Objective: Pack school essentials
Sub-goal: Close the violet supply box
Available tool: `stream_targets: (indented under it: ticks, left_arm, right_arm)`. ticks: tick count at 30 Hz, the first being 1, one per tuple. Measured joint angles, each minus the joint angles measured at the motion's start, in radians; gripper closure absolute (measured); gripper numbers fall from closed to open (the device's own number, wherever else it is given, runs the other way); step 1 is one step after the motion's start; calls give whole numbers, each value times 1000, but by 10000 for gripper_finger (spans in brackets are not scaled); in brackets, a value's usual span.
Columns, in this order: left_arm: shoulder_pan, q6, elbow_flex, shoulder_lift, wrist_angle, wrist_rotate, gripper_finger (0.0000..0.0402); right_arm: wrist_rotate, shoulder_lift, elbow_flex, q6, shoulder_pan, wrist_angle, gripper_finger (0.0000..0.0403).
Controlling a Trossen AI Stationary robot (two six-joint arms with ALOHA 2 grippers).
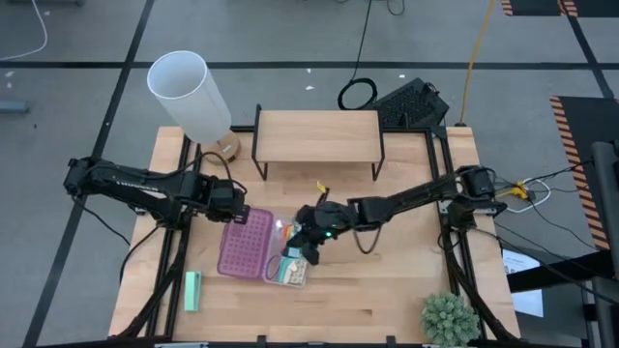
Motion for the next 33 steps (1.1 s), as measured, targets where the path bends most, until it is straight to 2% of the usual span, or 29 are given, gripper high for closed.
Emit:
stream_targets:
  ticks: [6, 11, 15, 22, 30, 33]
  left_arm:
    - [0, 12, 0, 0, -1, -2, 397]
    - [0, 13, 0, 0, 0, -2, 384]
    - [0, 15, 0, 0, 0, -2, 388]
    - [0, 15, 0, 0, 3, 8, 390]
    - [0, 11, 1, 0, 25, 92, 394]
    - [0, 10, 26, 0, 20, 93, 397]
  right_arm:
    - [13, 106, 74, 102, -39, -148, 403]
    - [12, 117, 81, 144, -53, -274, 403]
    - [12, 117, 80, 111, -51, -266, 403]
    - [10, 155, 80, 162, -47, -272, 403]
    - [11, 161, 80, 171, -53, -261, 403]
    - [11, 161, 80, 177, -53, -266, 403]
